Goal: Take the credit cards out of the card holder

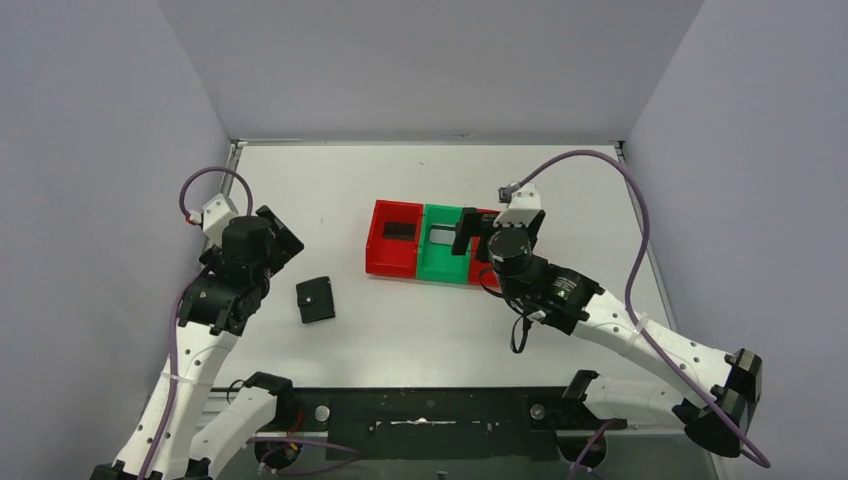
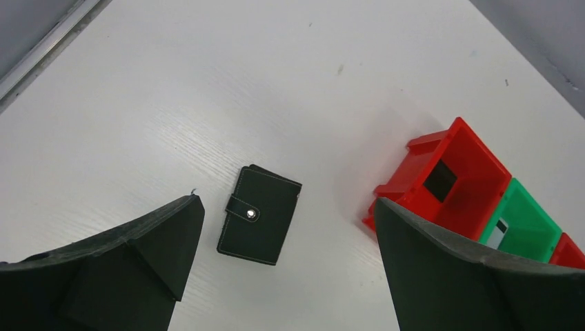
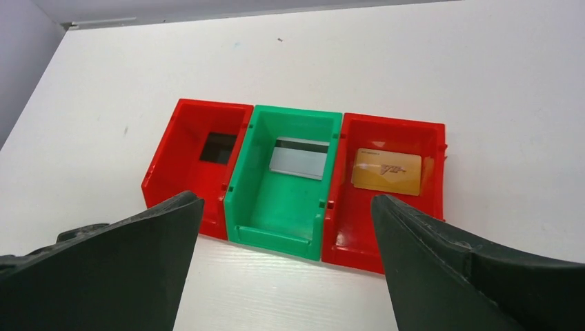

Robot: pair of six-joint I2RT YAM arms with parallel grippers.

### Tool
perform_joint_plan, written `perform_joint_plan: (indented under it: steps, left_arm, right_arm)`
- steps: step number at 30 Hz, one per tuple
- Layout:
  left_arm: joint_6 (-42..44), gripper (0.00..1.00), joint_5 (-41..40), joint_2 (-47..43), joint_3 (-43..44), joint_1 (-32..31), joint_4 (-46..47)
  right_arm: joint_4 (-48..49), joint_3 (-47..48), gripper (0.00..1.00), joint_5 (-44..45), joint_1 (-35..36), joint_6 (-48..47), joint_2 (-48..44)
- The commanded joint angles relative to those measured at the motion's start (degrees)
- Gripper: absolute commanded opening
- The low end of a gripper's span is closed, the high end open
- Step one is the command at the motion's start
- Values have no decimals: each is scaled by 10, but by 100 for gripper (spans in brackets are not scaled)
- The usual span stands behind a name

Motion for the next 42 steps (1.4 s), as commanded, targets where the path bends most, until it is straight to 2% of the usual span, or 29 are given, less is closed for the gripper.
perform_joint_plan:
  steps: [1, 5, 9, 13, 17, 23, 28, 32, 42]
  left_arm:
    - [23, 97, -24, 2, 15, -1, -20]
    - [39, 97, 18, -14, -15, -1, 20]
    - [29, 97, 11, -25, -45, -1, 30]
    - [22, 97, 5, -31, -65, -1, 41]
    - [12, 97, 4, -15, -68, -1, 32]
    - [2, 97, 3, -14, -67, 0, 18]
    - [2, 98, 20, -66, -98, 0, 40]
    - [-7, 97, 24, -95, -130, 1, 60]
    - [-16, 97, 28, -30, -166, 3, 89]
  right_arm:
    - [52, -48, 98, 47, -7, -5, -45]
    - [18, -69, 98, -18, -16, 44, -53]
    - [5, -103, 98, -116, -23, 104, -40]
    - [24, -143, 98, -207, -21, 176, -11]
    - [50, -168, 98, -249, -11, 219, 23]
    - [39, -152, 98, -226, -3, 259, 87]
    - [17, -109, 98, -178, -11, 246, 144]
    - [22, -81, 98, -171, -39, 228, 185]
    - [36, -36, 98, -174, -107, 162, 242]
